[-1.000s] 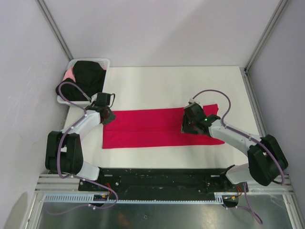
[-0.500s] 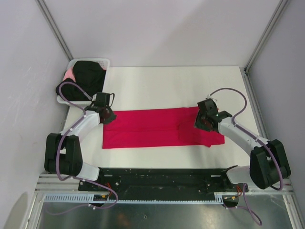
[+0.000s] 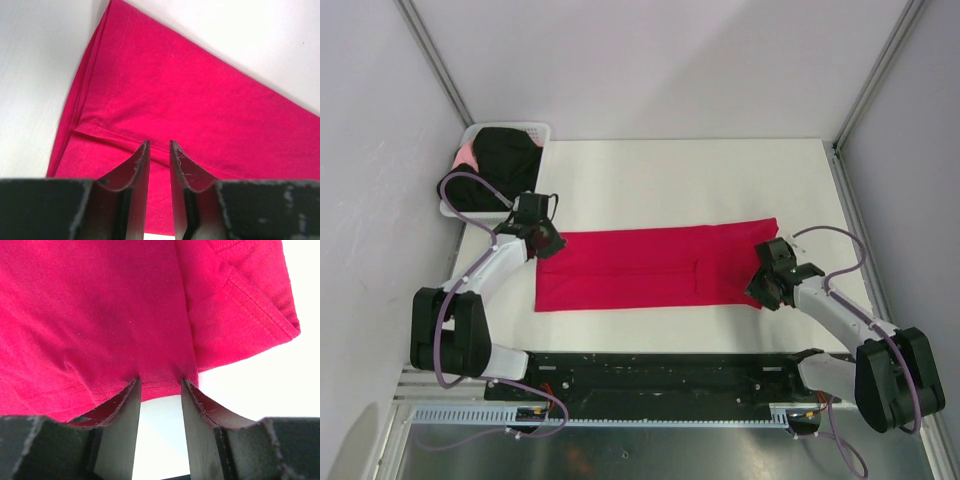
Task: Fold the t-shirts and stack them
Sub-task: Rotate the tshirt 80 degrees
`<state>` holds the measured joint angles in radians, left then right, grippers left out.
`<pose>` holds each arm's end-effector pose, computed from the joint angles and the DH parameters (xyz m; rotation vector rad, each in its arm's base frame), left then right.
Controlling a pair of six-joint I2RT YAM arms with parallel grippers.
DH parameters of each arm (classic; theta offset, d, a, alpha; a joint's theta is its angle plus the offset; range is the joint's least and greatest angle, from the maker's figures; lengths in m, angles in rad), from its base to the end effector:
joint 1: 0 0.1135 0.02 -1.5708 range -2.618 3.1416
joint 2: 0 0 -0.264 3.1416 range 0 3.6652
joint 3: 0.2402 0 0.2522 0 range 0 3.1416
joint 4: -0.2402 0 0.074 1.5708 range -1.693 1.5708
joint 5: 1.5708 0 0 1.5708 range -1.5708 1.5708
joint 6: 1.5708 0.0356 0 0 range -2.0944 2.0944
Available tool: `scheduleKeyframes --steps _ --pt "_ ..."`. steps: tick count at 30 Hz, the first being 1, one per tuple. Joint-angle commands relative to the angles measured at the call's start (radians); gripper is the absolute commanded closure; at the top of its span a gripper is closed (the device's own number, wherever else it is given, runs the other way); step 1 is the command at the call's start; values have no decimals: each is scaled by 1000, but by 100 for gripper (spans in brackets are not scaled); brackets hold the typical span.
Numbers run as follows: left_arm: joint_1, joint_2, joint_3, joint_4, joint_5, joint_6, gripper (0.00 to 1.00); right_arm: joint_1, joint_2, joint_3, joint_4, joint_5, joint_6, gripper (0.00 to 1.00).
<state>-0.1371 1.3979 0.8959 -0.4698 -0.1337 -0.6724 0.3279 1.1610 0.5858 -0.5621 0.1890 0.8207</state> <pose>0.2778 -0.0335 0.2180 -0.7212 2.4319 -0.1523 0.1903 0.0577 0.1738 0.7067 2.5807 0.1071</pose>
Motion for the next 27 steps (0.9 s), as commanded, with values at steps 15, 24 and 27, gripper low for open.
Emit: scheduleKeyframes --steps 15,24,27 --pt "-5 -55 -2 20 36 23 73 -146 -198 -107 -7 -18 132 56" --pt "-5 -82 -7 20 60 41 74 -200 -42 -117 181 -3 124 60" --pt "-9 -98 -14 20 74 56 74 -229 44 -103 279 5 101 63"
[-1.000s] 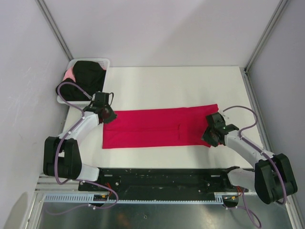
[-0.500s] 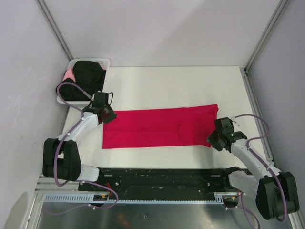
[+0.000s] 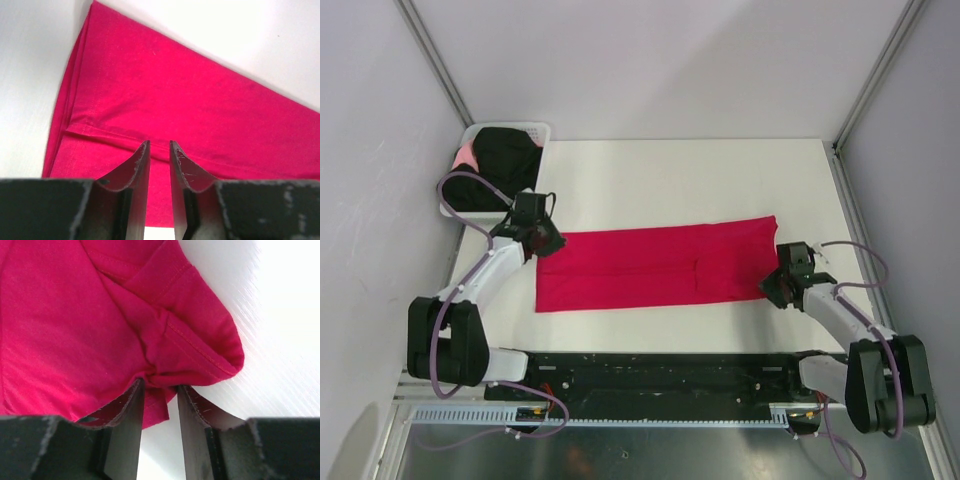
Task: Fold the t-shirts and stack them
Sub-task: Rotate the tshirt 80 degrees
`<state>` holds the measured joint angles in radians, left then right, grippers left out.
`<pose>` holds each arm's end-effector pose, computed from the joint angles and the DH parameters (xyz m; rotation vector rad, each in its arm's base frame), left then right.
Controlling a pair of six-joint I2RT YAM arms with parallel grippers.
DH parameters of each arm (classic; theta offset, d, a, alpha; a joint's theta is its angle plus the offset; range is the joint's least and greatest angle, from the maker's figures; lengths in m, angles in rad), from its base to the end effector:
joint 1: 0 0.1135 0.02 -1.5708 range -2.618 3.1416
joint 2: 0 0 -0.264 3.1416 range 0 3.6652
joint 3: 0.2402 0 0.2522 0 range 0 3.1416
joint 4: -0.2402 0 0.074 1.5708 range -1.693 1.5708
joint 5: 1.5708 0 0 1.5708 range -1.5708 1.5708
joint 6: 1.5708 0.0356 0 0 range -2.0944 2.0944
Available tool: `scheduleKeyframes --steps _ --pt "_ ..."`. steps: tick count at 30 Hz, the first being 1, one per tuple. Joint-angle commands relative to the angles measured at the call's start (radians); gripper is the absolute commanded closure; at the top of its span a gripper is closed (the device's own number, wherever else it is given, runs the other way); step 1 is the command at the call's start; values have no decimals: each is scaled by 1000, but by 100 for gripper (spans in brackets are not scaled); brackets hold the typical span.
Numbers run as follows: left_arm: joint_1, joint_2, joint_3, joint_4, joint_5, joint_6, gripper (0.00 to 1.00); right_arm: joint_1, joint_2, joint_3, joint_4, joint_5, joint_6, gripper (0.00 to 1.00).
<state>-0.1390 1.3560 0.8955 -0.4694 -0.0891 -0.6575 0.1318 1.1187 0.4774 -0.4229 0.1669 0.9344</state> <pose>0.2731 -0.0350 0.2286 -0.6790 2.4154 -0.2198 0.1889 0.0191 0.1571 1.0750 2.3882 0.1558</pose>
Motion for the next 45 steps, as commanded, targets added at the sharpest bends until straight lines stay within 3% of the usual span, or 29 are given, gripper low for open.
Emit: scheduleKeyframes --steps 1,6,10,13,18,21,26,32,45 --pt "-9 -57 -14 20 38 49 73 -48 123 18 179 28 -24 64" --pt "-31 -43 -14 20 77 84 73 -114 390 204 331 -8 -118 67" --pt "-90 -10 8 19 106 119 73 -124 698 576 325 -47 -223 68" --pt "-146 31 30 17 127 143 72 -124 965 947 234 -82 -308 67" --pt "-226 92 49 7 140 172 71 -124 1344 1608 -94 -109 -428 59" --pt "-265 127 50 5 147 182 70 -123 1429 1817 -205 -135 -450 52" --pt "-362 190 75 4 151 190 70 -123 1314 1766 -193 -120 -466 43" --pt "-474 279 117 1 106 186 71 -110 1121 1644 -231 -46 -470 41" --pt "-654 373 80 2 19 143 71 -65 580 1026 -101 -119 -344 42"
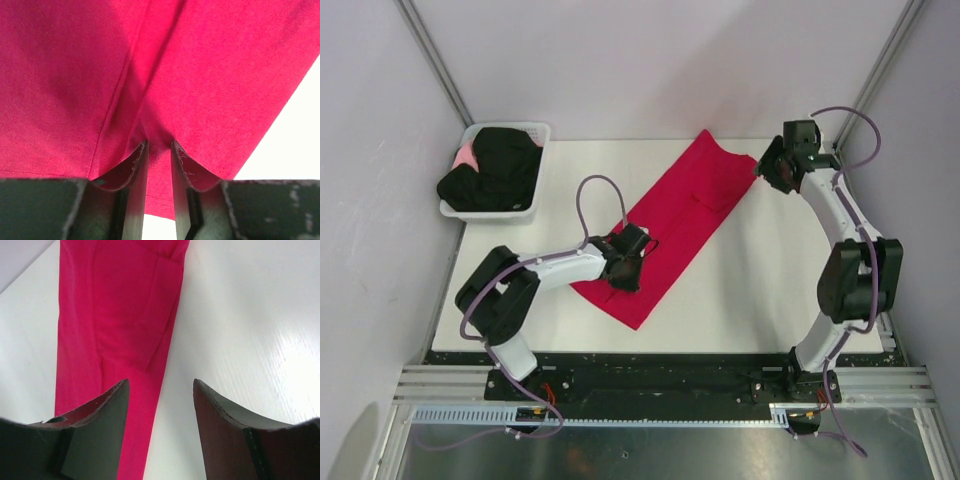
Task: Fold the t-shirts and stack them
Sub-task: Rotate the tshirt 80 degrees
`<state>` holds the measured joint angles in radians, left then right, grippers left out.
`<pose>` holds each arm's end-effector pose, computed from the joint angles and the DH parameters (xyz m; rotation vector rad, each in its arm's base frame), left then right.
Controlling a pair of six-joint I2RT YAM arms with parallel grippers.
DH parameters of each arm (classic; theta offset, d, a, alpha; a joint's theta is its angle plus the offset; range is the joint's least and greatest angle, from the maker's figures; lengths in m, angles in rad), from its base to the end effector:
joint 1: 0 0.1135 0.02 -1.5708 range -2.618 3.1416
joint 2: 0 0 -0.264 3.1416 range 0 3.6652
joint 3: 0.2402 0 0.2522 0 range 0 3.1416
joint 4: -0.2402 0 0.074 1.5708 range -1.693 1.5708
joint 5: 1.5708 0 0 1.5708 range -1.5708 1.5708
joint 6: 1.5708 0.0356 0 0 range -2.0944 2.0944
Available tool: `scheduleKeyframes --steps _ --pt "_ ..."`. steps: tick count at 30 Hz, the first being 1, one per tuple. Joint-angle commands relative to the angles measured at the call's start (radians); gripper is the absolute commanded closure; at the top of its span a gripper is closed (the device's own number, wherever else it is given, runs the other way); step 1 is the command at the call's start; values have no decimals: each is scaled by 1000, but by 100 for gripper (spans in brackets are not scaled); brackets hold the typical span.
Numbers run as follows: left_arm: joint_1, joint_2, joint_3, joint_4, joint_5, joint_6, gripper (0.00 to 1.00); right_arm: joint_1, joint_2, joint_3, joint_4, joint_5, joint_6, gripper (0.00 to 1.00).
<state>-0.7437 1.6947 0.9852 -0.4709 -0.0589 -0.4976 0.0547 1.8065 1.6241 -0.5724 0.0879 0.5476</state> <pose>0.2364 -0.2146 0.1601 0.3251 2.7602 -0.2530 0.4127 0.0195 0.3098 0.6114 2.2489 0.2009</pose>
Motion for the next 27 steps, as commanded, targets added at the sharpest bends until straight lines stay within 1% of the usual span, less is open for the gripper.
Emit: scheduleKeyframes --steps 1,4,7,13,17,20,22,24,27 --pt "-62 40 -14 3 -7 -21 71 15 -136 -151 43 -43 45 42" --pt "-116 70 -4 3 8 -37 72 24 -216 -227 23 -47 42 42" --pt "-195 110 43 2 29 -63 72 31 -298 -303 7 -54 41 42" --pt "-332 218 213 3 94 -152 72 63 -477 -482 -40 -66 41 42" --pt "-374 253 294 4 98 -198 72 67 -628 -636 -77 -101 54 42" --pt "-378 211 300 3 92 -209 72 75 -732 -741 -119 -118 66 42" --pt "-379 152 290 3 81 -211 70 95 -794 -800 -142 -127 86 42" --pt "-379 85 264 3 71 -212 69 140 -845 -848 -162 -125 118 42" --pt "-378 -22 209 3 64 -220 67 246 -891 -917 -181 -114 190 43"
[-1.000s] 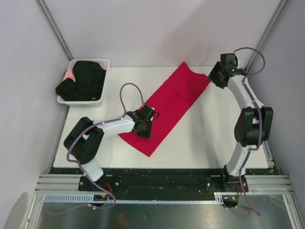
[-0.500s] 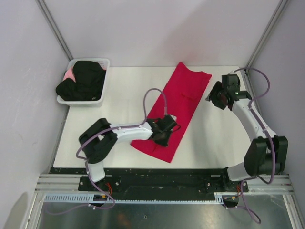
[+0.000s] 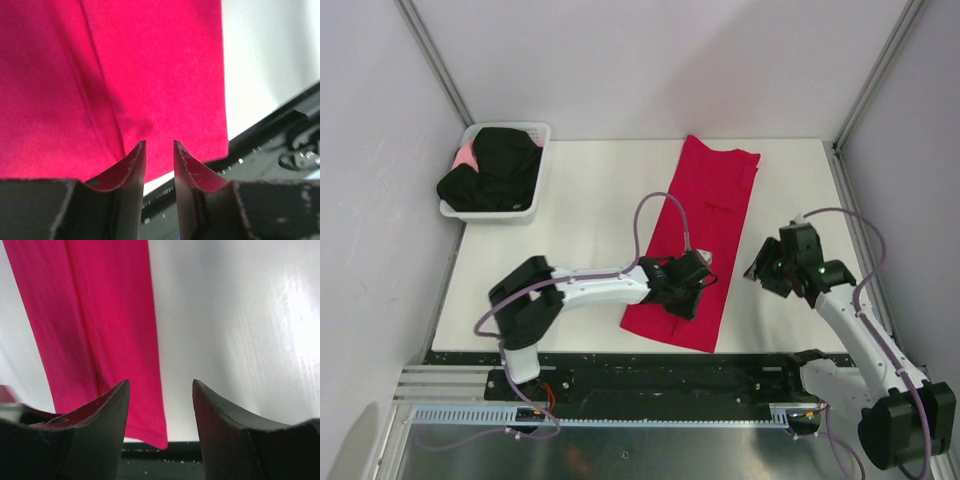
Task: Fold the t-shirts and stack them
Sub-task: Rotate the tshirt 80 degrees, then grab the bottom of the folded rectangular tshirt with both arms
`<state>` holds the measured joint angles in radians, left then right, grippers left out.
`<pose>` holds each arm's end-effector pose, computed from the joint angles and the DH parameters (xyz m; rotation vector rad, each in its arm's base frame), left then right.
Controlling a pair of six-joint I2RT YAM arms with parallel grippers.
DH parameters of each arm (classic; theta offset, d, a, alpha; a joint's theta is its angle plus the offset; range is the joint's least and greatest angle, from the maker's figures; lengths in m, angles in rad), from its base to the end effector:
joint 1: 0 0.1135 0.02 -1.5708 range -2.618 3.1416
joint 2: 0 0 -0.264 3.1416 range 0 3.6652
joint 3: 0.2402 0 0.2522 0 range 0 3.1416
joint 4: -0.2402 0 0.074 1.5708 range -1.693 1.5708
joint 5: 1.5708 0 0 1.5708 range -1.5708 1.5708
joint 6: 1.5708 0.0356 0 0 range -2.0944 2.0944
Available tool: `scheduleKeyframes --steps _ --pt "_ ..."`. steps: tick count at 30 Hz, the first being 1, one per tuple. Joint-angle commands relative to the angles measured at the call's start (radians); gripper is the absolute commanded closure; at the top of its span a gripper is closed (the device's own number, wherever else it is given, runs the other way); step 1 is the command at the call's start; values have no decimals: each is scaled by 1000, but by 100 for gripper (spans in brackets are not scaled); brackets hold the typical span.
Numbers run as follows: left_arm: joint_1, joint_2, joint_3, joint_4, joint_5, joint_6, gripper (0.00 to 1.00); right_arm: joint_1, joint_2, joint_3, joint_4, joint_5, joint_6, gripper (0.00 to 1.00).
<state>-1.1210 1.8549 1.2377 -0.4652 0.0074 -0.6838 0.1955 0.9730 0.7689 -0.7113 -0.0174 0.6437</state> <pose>0.1649 -0.3422 0.1773 0.6081 2.7253 -0.5525 0.1865 0.0376 0.2539 0.5539 2.4635 0.3698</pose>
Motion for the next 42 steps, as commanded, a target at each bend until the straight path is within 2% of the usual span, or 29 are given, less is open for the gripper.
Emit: scheduleKeyframes --steps 1,7,13,23,33,42 --pt "0 -218 -70 -2 -21 -38 66 161 -66 -83 -45 -3 127 43" --pt "59 -417 -275 -2 -103 -49 64 454 -95 -200 -42 62 335 48" --pt "150 -517 -404 0 -120 -34 64 611 -81 -284 28 63 497 57" --pt "212 -561 -493 20 -121 -39 64 683 -68 -390 173 33 638 61" --pt "232 -565 -529 28 -135 -24 63 708 -27 -398 212 40 658 61" --pt "241 -533 -534 33 -114 8 57 719 2 -407 213 46 652 61"
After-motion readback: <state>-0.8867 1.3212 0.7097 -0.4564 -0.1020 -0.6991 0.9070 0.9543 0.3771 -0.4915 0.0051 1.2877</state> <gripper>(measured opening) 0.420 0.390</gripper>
